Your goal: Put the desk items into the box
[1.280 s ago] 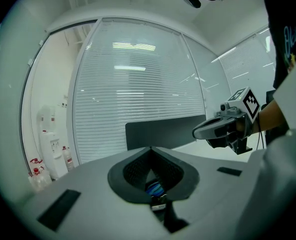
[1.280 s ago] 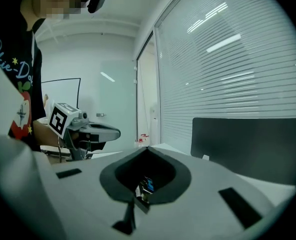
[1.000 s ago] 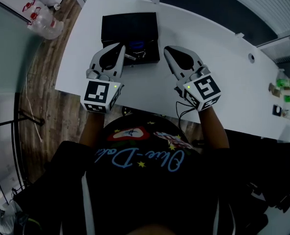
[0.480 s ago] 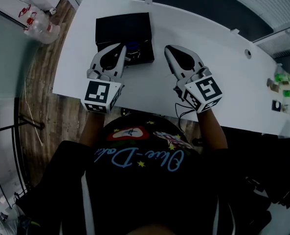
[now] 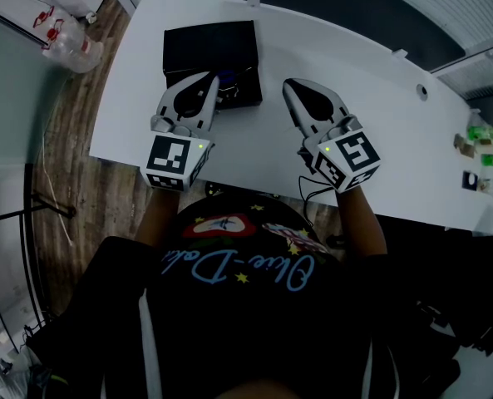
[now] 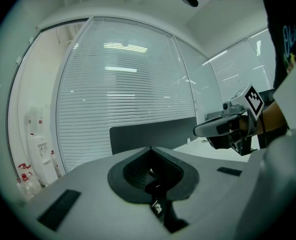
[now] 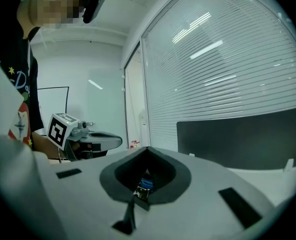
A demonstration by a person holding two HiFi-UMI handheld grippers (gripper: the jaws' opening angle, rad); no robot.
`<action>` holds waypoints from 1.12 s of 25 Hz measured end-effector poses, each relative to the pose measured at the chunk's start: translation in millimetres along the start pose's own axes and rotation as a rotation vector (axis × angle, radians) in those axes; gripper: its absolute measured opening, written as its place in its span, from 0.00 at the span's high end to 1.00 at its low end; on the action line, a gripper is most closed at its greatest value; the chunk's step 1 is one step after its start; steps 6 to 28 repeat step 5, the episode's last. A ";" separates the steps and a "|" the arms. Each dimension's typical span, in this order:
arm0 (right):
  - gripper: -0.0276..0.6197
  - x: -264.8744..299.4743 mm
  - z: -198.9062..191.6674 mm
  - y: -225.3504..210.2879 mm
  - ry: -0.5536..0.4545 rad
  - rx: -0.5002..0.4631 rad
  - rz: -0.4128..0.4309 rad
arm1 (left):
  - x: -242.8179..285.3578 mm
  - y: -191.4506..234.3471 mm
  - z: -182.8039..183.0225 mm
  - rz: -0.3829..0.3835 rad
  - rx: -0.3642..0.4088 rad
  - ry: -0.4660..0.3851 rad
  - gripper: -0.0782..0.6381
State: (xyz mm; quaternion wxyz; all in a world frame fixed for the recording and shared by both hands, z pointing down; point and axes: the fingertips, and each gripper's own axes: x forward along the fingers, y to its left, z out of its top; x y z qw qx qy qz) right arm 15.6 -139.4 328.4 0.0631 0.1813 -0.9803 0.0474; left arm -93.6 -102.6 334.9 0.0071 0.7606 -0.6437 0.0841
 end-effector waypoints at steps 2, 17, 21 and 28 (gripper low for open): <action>0.95 -1.5 -1.1 -0.6 0.006 0.002 -0.002 | -0.3 -0.7 0.8 0.000 -0.002 -0.003 0.88; 0.95 -3.4 -2.0 0.1 0.009 0.000 -0.004 | -1.0 -1.2 -1.5 0.003 -0.006 0.003 0.88; 0.95 -3.4 -2.0 0.1 0.009 0.000 -0.004 | -1.0 -1.2 -1.5 0.003 -0.006 0.003 0.88; 0.95 -3.4 -2.0 0.1 0.009 0.000 -0.004 | -1.0 -1.2 -1.5 0.003 -0.006 0.003 0.88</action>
